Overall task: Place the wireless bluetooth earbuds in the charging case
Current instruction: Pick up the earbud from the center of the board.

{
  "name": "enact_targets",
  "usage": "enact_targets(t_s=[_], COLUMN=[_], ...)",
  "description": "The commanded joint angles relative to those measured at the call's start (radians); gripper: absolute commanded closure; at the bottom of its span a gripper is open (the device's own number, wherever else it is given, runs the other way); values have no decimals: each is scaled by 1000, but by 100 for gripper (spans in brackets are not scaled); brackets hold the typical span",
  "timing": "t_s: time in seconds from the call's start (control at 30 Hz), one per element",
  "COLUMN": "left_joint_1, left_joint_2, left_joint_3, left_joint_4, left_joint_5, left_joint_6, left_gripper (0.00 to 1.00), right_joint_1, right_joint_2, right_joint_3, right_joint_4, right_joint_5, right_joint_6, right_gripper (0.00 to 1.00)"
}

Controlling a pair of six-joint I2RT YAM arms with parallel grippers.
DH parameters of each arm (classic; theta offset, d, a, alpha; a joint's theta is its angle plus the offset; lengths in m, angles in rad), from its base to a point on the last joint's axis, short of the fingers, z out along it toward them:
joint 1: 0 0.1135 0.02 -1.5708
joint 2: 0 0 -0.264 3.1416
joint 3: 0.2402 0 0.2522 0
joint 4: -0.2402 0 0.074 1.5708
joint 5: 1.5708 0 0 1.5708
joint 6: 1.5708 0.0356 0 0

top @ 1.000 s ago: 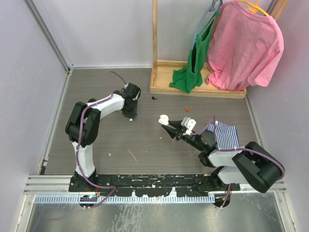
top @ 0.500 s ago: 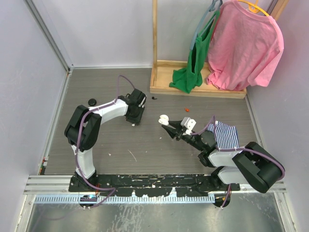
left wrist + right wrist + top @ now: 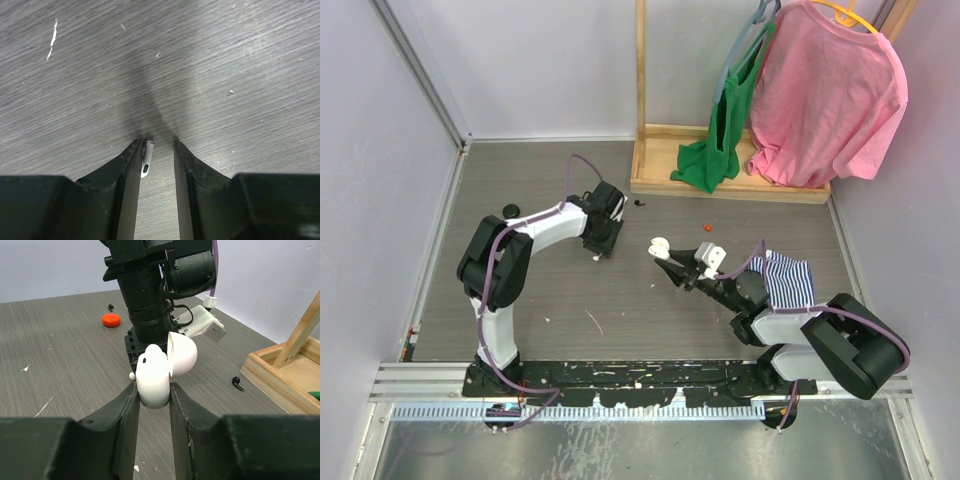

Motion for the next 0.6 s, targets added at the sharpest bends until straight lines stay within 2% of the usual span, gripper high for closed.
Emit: enact_targets(t_s=[0.0,0.27,0.57], left_joint_1=[-3,-32,-45], left_joint_2=[18,-2,-38], left_joint_3=[37,8,-8], left_joint_4=[-5,-18,-33], left_joint_5=[55,104,90], left_joint_6=[33,61,62], left_gripper=[68,68,68], right_joint_1=[3,3,4], right_joint_2=[-15,-15,-15], right_joint_3=[17,17,18], right_joint_4=[50,50,50], right_joint_5=[7,7,3], right_joint_6=[-9,-7,-6], right_gripper=[93,93,93])
